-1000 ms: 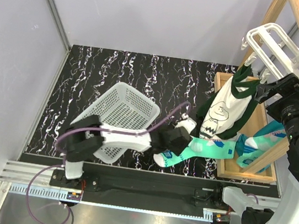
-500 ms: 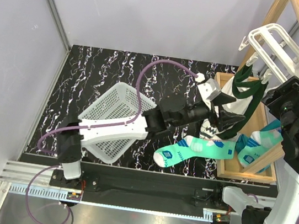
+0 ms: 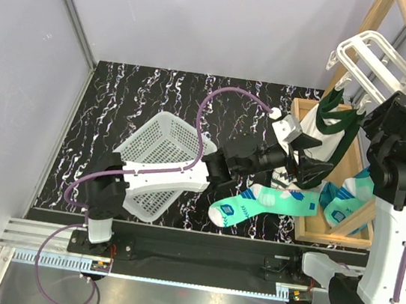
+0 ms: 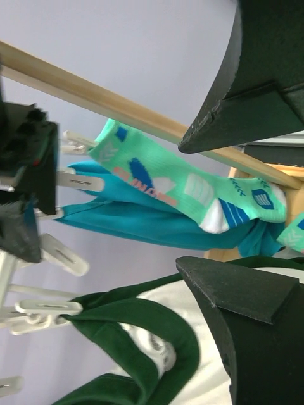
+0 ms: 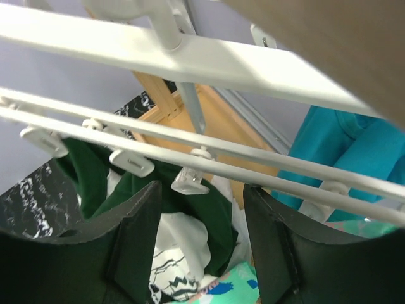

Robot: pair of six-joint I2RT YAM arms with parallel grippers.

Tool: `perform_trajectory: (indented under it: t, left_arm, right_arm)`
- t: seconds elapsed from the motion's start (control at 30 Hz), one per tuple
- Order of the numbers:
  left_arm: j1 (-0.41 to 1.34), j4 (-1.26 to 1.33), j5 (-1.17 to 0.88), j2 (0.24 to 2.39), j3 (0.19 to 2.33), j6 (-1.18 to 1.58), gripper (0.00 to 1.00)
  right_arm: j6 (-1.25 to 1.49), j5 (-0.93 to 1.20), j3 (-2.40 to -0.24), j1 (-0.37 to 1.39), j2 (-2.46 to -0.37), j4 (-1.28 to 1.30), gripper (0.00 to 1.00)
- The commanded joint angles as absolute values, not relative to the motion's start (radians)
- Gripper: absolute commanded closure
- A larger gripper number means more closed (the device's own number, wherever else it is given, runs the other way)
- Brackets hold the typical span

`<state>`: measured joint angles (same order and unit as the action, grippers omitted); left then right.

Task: Clip the socks to the hanger
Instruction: Open the clamp at the hanger.

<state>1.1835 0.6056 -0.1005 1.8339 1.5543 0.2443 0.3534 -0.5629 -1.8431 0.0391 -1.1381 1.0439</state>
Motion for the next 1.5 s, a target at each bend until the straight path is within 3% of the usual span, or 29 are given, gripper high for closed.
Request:
perform_trajectory:
  t: [0.0, 0.27, 0.5, 0.87, 1.0, 1.17, 1.47]
  left_arm:
    - [1.170, 0.710, -0.124, 1.766, 1.508, 0.256, 0.29]
    - [1.138, 0.732, -0.170, 1.753, 1.489, 0.308, 0.29]
    - [1.120, 0.742, -0.193, 1.759, 1.492, 0.331, 0.30]
    - [1.103, 0.687, -0.256, 1.825, 1.587, 0.390, 0.33]
    - [1.103, 0.675, -0.273, 1.841, 1.609, 0.387, 0.33]
    - [1.098, 0.687, -0.337, 1.885, 1.660, 0.382, 0.32]
    - [1.095, 0.830, -0.351, 2.060, 1.874, 0.535, 0.34]
  right_arm:
    - [0.331, -0.658, -1.810, 0.040, -1.175, 0.985, 0.38]
    - [0.281, -0.712, -1.761, 0.041, -1.204, 0.887, 0.39]
    - [0.250, -0.741, -1.740, 0.040, -1.215, 0.859, 0.52]
    - [0.199, -0.828, -1.706, 0.040, -1.181, 0.844, 0.61]
    - [0.198, -0.838, -1.703, 0.040, -1.175, 0.844, 0.73]
    - [0.247, -0.766, -1.759, 0.040, -1.175, 0.925, 0.99]
    - [0.403, -0.450, -1.881, 0.040, -1.172, 1.101, 1.00]
